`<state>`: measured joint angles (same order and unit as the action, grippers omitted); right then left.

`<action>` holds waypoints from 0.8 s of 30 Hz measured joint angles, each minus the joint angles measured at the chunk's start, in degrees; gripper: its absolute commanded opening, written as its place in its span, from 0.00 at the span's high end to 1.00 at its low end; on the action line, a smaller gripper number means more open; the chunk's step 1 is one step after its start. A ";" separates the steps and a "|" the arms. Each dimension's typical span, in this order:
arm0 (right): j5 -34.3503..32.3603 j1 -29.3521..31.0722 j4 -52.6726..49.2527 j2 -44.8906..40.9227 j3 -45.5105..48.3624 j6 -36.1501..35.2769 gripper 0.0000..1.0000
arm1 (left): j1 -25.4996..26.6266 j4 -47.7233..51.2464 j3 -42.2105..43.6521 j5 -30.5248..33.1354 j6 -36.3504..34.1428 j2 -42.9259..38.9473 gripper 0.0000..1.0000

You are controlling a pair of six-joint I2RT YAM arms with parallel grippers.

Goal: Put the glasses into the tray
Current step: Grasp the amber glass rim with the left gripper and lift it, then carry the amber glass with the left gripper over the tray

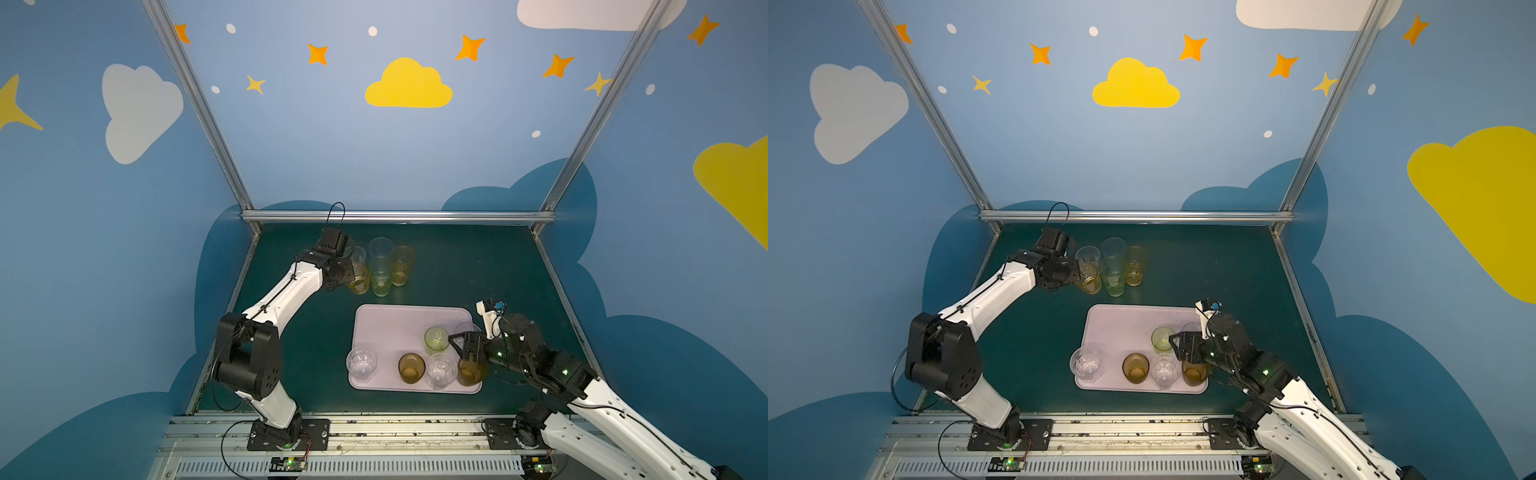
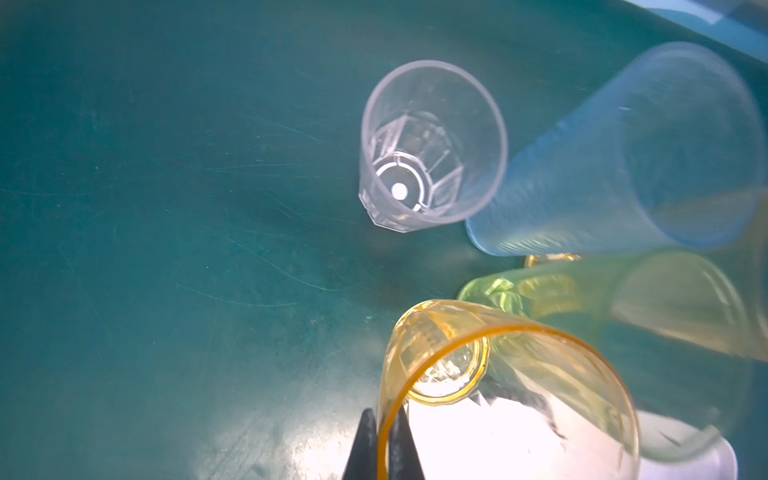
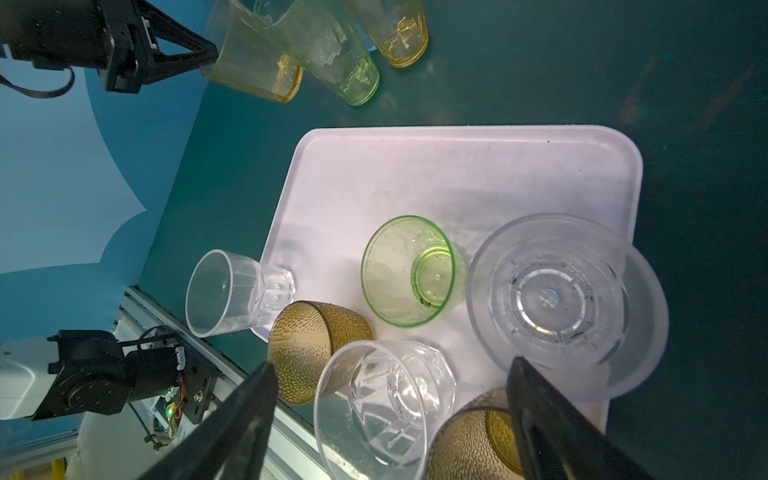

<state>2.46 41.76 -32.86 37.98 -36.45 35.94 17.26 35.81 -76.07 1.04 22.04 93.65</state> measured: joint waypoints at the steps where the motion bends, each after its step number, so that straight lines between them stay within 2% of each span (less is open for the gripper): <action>1: 0.00 -0.04 -0.90 -0.15 -0.35 0.02 0.14 | 0.55 0.20 0.66 0.09 0.20 -0.70 0.96; 7: 0.15 -0.09 -4.13 -1.31 -3.67 0.07 0.14 | 4.13 1.90 4.26 0.87 1.44 -5.53 0.96; 18: 4.55 -0.15 -6.99 -4.22 -4.09 3.06 0.14 | 9.64 3.06 12.37 0.76 4.46 -20.92 0.96; 24: 4.48 -0.37 -8.72 -6.05 -4.07 4.35 0.14 | 12.76 3.17 14.67 -1.18 4.59 -23.43 0.96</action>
<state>6.94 41.39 -41.58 31.92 -40.51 40.29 30.02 38.98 -61.41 -0.14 26.63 70.22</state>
